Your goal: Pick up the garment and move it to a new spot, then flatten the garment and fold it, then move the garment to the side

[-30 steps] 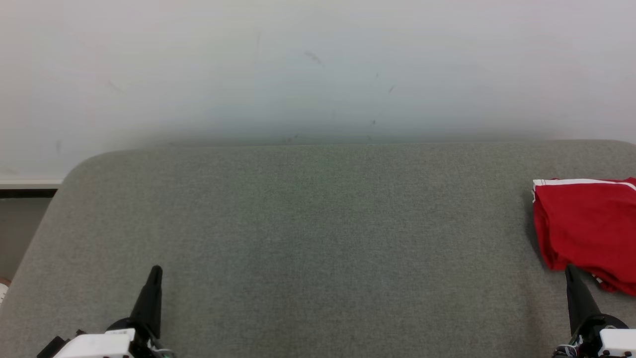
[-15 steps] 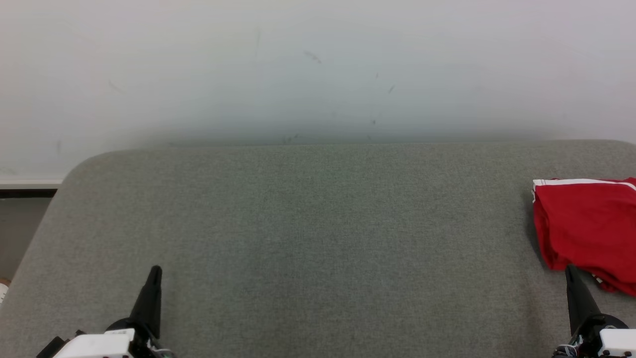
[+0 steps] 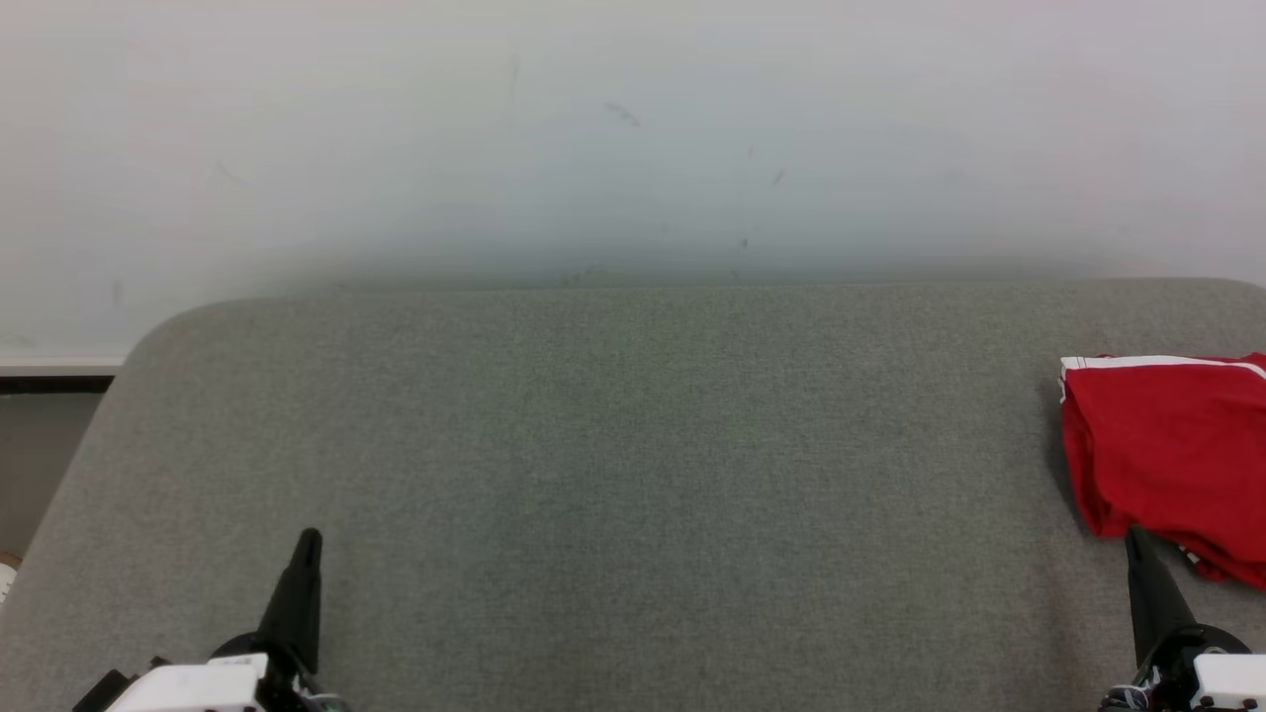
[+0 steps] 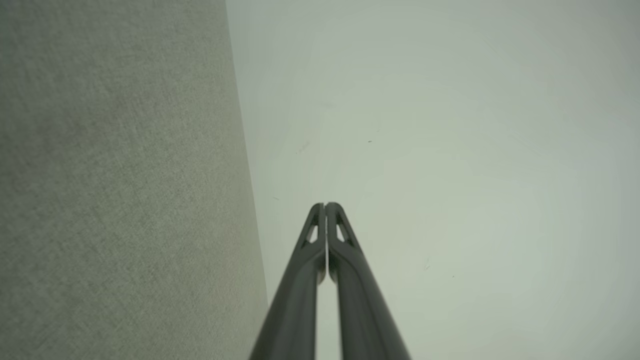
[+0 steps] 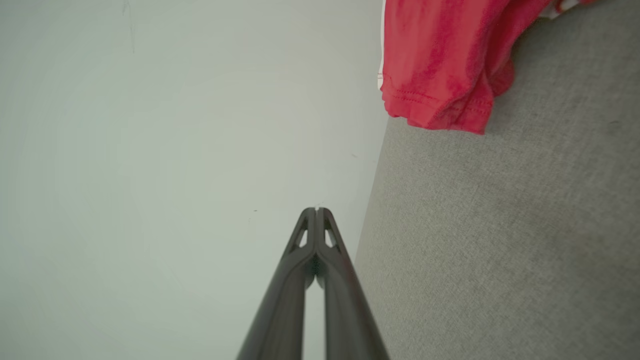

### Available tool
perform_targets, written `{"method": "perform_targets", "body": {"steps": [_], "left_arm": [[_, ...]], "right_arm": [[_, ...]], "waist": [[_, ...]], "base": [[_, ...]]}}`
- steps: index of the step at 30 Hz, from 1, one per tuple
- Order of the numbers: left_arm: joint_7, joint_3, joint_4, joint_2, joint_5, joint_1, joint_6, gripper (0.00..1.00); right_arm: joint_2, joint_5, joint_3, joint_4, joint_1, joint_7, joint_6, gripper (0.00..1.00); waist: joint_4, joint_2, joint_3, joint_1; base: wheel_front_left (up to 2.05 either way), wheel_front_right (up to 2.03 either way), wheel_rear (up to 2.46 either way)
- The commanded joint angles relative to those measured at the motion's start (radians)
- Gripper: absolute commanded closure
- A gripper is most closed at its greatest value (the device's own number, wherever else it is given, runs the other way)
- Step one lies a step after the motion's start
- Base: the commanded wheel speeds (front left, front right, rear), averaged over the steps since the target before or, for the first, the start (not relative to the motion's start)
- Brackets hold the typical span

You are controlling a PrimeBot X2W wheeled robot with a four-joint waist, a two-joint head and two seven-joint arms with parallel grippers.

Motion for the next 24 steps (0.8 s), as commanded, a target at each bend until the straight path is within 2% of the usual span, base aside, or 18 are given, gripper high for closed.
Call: {"method": "perform_targets", "body": {"steps": [1,24], "left_arm": [[0.002,0.004,0.001,0.002,0.012,-0.009,-0.005,1.0],[0.004,0.007,0.001,0.0,0.015,-0.009,-0.005,1.0]], "right_arm": [[-0.005,0.002,-0.001,-0.003,-0.013,0.003,-0.002,1.0],[-0.005,0.002,-0.001,-0.003,-0.013,0.003,-0.002,1.0]], "waist": [[0.0,0.0,0.0,0.0],[0.0,0.0,0.0,0.0]], "base": [[0.0,0.0,0.0],[0.0,0.0,0.0]]}}
